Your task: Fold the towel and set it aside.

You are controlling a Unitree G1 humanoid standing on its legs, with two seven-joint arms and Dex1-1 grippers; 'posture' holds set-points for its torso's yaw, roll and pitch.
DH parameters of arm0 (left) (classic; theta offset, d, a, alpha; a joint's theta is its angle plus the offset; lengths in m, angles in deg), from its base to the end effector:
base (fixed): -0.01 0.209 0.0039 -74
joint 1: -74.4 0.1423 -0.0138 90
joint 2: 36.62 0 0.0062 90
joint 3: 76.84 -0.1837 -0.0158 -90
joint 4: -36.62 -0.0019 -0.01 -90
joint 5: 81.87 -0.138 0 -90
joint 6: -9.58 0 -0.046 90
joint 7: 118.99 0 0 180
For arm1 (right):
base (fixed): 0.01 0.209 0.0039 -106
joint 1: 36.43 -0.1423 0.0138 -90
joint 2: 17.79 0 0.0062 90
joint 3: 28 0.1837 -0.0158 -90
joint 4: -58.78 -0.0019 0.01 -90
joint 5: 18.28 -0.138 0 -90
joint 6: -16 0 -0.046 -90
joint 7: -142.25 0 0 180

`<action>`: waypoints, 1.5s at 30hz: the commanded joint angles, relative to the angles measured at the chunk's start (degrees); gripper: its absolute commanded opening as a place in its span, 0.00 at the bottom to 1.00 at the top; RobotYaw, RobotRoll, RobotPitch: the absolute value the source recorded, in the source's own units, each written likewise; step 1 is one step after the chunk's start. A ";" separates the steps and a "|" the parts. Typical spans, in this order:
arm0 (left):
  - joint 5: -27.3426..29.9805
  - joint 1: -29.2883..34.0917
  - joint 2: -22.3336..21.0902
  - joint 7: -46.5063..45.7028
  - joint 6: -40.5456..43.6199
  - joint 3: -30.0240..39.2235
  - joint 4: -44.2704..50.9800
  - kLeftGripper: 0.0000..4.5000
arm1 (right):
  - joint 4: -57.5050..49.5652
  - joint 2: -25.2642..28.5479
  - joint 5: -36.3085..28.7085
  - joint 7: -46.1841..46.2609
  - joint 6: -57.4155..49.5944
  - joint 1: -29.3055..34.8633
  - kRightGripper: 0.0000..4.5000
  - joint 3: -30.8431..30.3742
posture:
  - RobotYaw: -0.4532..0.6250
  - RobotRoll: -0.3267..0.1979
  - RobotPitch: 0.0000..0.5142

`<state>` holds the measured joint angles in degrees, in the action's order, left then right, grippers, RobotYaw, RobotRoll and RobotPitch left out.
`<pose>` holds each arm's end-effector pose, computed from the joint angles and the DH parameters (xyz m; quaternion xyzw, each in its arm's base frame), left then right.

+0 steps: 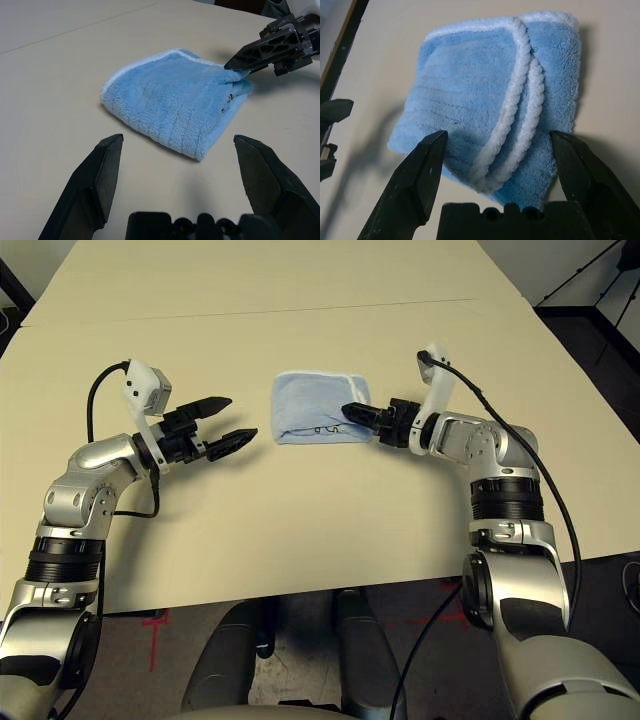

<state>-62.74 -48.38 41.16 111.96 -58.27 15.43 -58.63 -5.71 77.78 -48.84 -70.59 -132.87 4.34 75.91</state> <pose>0.2926 0.2175 0.1764 0.0866 -0.0177 -0.4355 0.8958 0.3270 -0.2107 0.1762 0.2202 0.2056 0.3165 0.8995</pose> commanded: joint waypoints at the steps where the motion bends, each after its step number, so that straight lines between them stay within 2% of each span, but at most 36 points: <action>1: 0.27 0.51 -0.76 0.67 0.45 -0.69 0.67 1.00 | 1.28 -0.62 -0.13 1.90 -1.97 0.02 0.96 0.46 | 0.47 0.62 0.47; 3: 0.24 0.50 -0.86 0.73 0.54 -0.77 0.68 1.00 | 1.02 -0.87 -0.22 2.35 -2.47 -0.05 0.86 0.41 | 0.47 0.62 0.47; 5: 0.21 0.45 -0.98 0.81 0.64 -0.81 0.62 1.00 | 1.00 -1.04 -0.25 2.48 -2.75 -0.30 0.71 0.17 | 0.47 0.62 0.48; 13: 0.15 0.34 -1.20 0.95 0.89 -1.02 0.52 1.00 | 1.92 -0.98 0.17 2.01 -2.43 -1.52 0.04 -0.47 | 0.47 0.62 0.47; 14: 0.13 0.30 -1.20 0.95 0.89 -1.08 0.45 1.00 | 2.02 -0.89 0.16 1.91 -2.39 -1.65 0.00 -0.49 | 0.47 0.62 0.47; 21: 0.17 0.25 -1.35 0.87 1.25 -1.30 0.36 1.00 | 1.15 0.33 0.05 0.40 -1.00 -0.69 0.00 -0.25 | 0.47 0.62 0.47; 28: 0.51 0.73 -1.02 -0.12 2.26 -0.76 0.85 1.00 | 0.08 -0.47 -0.54 -0.84 6.77 -0.08 0.00 1.60 | 0.46 0.62 0.46; 45: 0.64 0.49 -1.75 0.07 2.83 -0.60 0.79 1.00 | 10.54 -4.08 2.00 14.04 27.27 -3.83 0.00 8.20 | 0.46 0.62 0.44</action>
<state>-62.48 -48.41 39.89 111.73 -55.71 15.02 -58.51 3.51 73.69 -47.46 -58.09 -108.11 0.83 82.90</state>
